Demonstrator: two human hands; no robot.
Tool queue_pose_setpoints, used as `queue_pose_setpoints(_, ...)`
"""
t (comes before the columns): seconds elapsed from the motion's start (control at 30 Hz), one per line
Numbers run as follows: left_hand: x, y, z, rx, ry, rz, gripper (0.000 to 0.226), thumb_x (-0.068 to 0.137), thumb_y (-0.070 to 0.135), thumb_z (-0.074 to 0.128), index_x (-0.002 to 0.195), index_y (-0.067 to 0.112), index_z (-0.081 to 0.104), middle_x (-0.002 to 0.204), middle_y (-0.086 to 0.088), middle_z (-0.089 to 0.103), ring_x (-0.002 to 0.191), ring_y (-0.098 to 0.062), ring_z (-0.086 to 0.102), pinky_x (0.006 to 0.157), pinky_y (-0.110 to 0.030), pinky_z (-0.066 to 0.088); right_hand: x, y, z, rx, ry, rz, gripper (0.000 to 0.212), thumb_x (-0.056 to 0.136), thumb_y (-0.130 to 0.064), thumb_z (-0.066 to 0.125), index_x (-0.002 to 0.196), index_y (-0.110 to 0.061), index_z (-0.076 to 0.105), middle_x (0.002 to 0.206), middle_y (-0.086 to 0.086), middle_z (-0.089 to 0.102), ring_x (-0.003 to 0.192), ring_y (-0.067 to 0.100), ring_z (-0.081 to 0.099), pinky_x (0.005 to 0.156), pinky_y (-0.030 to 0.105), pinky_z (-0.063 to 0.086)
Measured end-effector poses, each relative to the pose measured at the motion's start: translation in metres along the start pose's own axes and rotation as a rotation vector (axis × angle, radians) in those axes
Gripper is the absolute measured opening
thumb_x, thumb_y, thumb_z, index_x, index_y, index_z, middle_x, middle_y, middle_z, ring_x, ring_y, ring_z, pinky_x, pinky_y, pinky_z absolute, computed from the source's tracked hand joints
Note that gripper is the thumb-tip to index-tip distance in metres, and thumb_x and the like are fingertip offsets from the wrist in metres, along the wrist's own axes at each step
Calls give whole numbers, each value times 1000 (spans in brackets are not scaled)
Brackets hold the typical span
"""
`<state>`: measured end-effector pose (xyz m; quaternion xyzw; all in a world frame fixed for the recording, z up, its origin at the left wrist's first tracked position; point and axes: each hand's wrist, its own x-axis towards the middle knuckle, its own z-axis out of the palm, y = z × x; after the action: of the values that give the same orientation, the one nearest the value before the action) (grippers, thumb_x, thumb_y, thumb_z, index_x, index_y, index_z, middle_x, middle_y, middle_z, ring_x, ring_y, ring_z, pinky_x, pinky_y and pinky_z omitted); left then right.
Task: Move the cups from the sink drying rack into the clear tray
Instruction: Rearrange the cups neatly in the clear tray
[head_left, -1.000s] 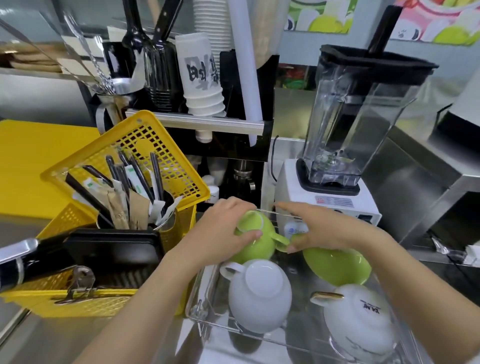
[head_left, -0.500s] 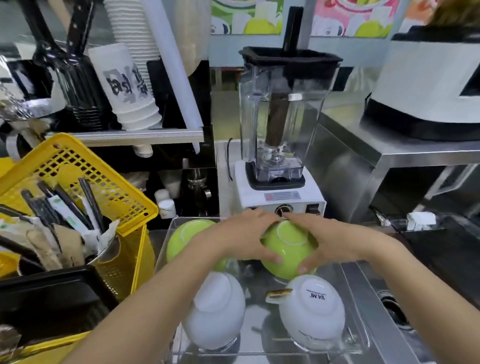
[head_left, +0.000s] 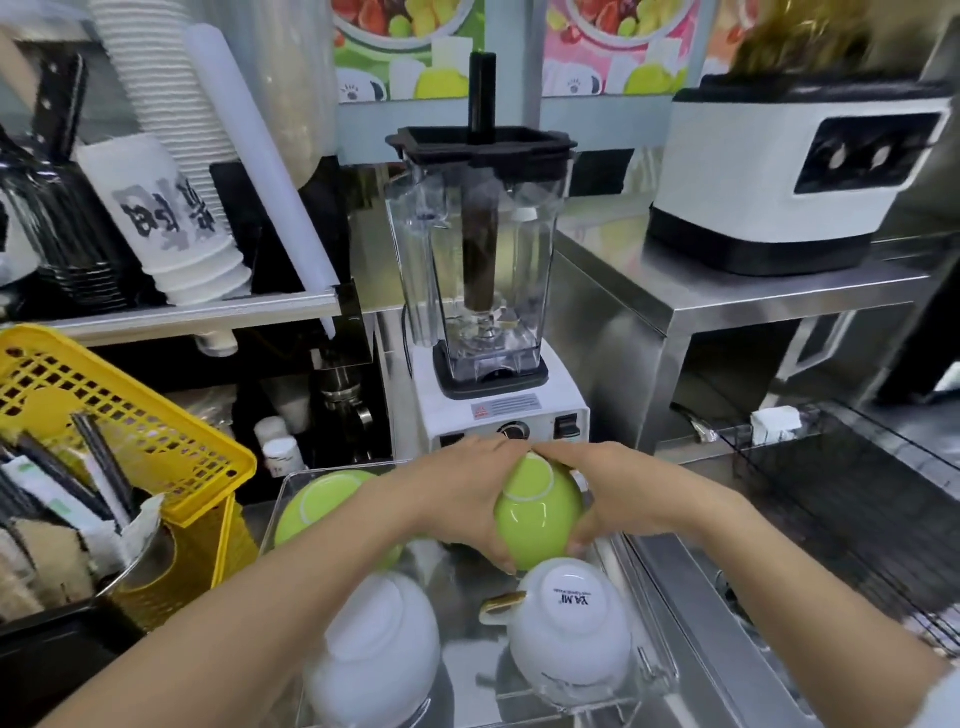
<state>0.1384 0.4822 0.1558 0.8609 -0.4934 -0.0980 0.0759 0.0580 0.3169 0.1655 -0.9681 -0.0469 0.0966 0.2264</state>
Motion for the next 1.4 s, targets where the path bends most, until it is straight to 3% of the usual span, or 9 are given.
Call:
queue_pose_setpoints(0.23, -9, -5, -5, 45, 245, 70, 105, 54, 54, 79, 139, 24, 25, 136, 7, 39, 122, -12, 35, 101, -25, 34, -13, -4, -18, -23, 184, -90, 83, 57, -26, 81, 129, -39, 40, 129, -18, 55, 118, 6, 46, 104, 41, 33)
queue_pose_setpoints(0.33, -14, -8, -11, 17, 429, 72, 107, 56, 58, 75, 141, 19, 24, 144, 3, 35, 131, -15, 32, 106, -37, 36, -15, -6, -29, 12, 283, -152, 87, 64, -21, 80, 137, -35, 34, 143, -15, 41, 125, -3, 33, 111, 29, 27)
queue_pose_setpoints(0.5, -26, -7, -17, -62, 756, 127, 97, 61, 61, 65, 138, 16, 26, 139, -10, 41, 128, -17, 33, 109, -23, 25, -20, -19, -48, 37, 378, -276, 85, 69, -22, 78, 139, -35, 30, 144, -21, 29, 134, -2, 23, 115, 29, 20)
queue_pose_setpoints(0.63, -42, 7, -25, -477, 912, 58, 94, 54, 51, 76, 132, 58, 23, 137, 5, 35, 128, -6, 37, 101, -28, 42, -22, -31, -53, 252, 487, -333, 80, 71, -45, 71, 138, -40, 28, 137, -22, 41, 126, -8, 36, 107, 25, 34)
queue_pose_setpoints(0.73, -50, 23, -36, -1049, 1008, 30, 90, 51, 42, 78, 126, 60, 31, 132, 9, 46, 116, -7, 54, 87, -30, 54, -20, -37, -45, 358, 578, -408, 82, 68, -51, 65, 138, -41, 24, 134, -27, 41, 123, -9, 40, 100, 13, 35)
queue_pose_setpoints(0.87, -56, 23, -50, -1696, 954, 2, 98, 48, 48, 83, 133, 30, 38, 121, -3, 58, 89, -19, 68, 65, -35, 57, -15, -39, -33, 283, 625, -543, 79, 72, -39, 69, 138, -42, 26, 135, -23, 41, 123, -2, 43, 101, 14, 35)
queue_pose_setpoints(1.03, -62, 26, -56, -2134, 838, -111, 71, 65, 50, 65, 121, 9, 52, 115, -21, 62, 98, -34, 68, 84, -47, 56, -6, -42, -24, 108, 746, -706, 68, 79, -29, 65, 138, -24, 31, 128, -14, 48, 113, -1, 48, 94, 14, 38)
queue_pose_setpoints(1.17, -64, 32, -55, -2232, 746, -147, 81, 64, 46, 70, 128, 3, 46, 110, -30, 65, 97, -41, 67, 87, -52, 52, 4, -47, -17, -150, 931, -821, 52, 82, -20, 63, 128, -26, 40, 121, 2, 48, 97, 16, 54, 77, 38, 51)
queue_pose_setpoints(1.4, -66, 40, -53, -2144, 633, -283, 53, 69, 33, 71, 110, 2, 55, 85, -25, 72, 93, -40, 68, 85, -52, 54, 9, -51, -19, -223, 805, -734, 25, 73, -1, 46, 89, -20, 45, 89, 4, 53, 62, 29, 54, 46, 34, 50)
